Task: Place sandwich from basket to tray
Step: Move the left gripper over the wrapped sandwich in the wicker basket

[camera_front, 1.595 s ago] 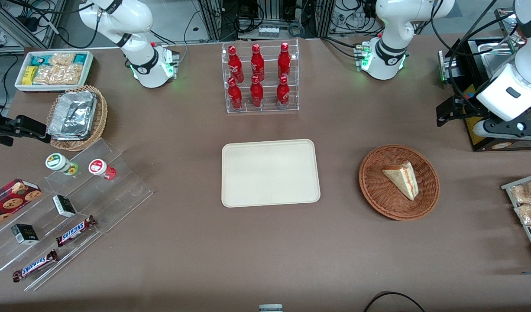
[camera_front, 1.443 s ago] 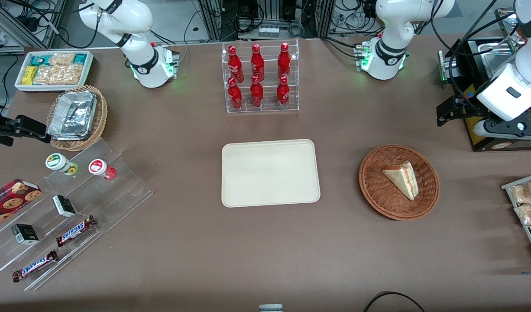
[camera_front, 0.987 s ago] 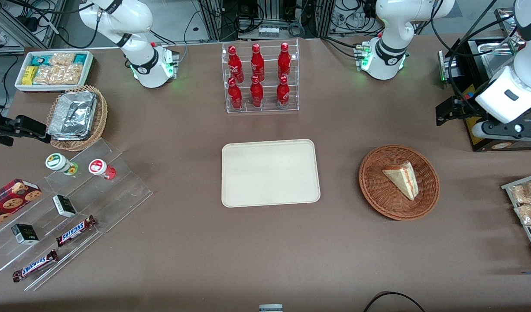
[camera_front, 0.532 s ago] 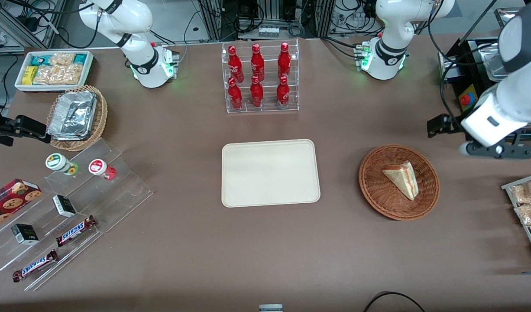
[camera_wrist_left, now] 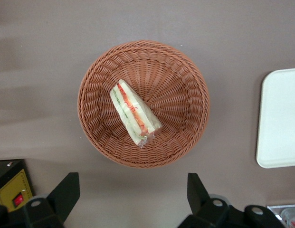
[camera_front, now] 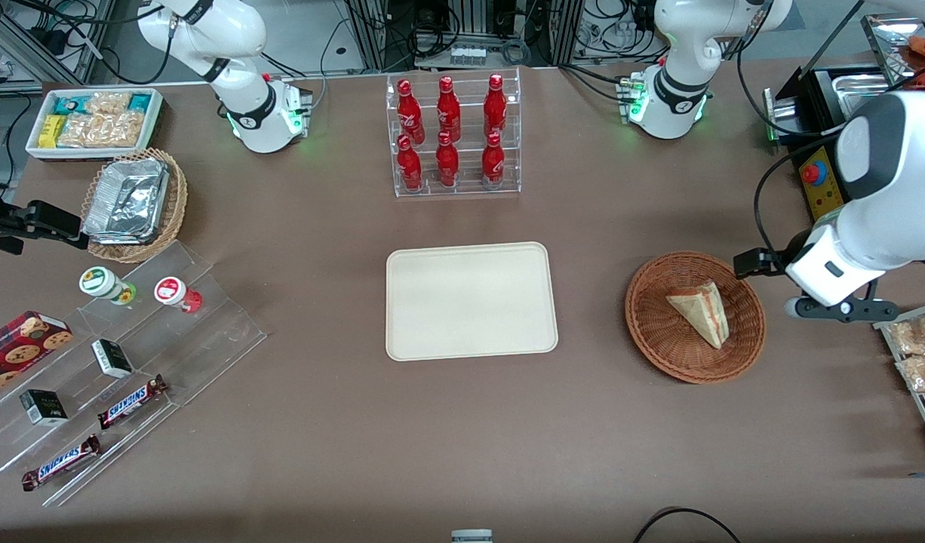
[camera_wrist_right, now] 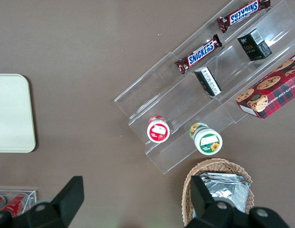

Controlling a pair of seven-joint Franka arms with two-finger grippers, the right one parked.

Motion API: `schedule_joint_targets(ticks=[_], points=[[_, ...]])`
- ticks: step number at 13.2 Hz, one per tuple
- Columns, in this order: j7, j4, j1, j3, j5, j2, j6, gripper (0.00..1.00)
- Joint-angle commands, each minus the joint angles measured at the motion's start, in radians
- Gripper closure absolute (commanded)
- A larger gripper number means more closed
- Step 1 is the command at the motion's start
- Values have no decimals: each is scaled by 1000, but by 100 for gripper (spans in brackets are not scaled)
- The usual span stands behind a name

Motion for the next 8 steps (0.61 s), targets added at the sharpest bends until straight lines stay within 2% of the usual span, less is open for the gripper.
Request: schedule_joint_targets(ticks=[1, 5, 8], points=[[-236, -80, 1, -7, 5, -28, 74, 0], [-303, -216, 0, -7, 4, -69, 216, 0], [-420, -284, 0, -7, -1, -77, 282, 0]])
